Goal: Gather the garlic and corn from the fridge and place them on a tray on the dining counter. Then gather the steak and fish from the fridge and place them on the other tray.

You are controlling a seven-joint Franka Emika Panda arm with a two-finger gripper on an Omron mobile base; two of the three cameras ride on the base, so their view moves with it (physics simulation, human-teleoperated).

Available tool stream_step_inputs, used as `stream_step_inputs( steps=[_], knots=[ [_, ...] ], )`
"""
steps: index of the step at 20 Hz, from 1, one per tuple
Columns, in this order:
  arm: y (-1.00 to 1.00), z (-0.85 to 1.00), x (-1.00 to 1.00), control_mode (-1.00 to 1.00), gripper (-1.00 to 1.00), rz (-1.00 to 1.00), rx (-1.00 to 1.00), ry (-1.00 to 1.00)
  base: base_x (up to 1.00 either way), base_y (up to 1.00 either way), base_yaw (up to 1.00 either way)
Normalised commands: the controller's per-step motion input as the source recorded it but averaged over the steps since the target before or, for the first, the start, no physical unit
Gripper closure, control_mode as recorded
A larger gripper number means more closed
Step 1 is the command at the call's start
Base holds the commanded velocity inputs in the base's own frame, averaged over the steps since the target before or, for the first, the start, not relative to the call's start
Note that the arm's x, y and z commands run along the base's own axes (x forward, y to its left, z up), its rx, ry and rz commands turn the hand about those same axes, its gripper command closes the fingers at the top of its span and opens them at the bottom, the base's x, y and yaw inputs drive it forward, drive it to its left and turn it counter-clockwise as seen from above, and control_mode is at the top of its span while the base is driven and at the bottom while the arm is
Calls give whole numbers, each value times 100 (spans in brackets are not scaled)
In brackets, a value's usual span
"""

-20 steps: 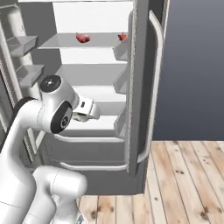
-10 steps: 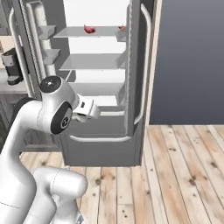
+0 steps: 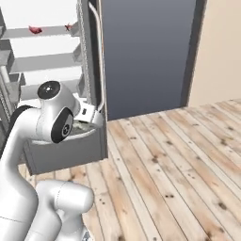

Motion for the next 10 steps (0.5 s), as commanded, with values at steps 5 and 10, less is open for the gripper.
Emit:
stream_step_inputs(
  steps=[5, 10],
  knots=[
    [0, 0, 0, 100, 100, 0, 0, 0, -37, -11, -68],
    [0, 0, 0, 100, 100, 0, 0, 0, -4, -3, -63]
  ],
)
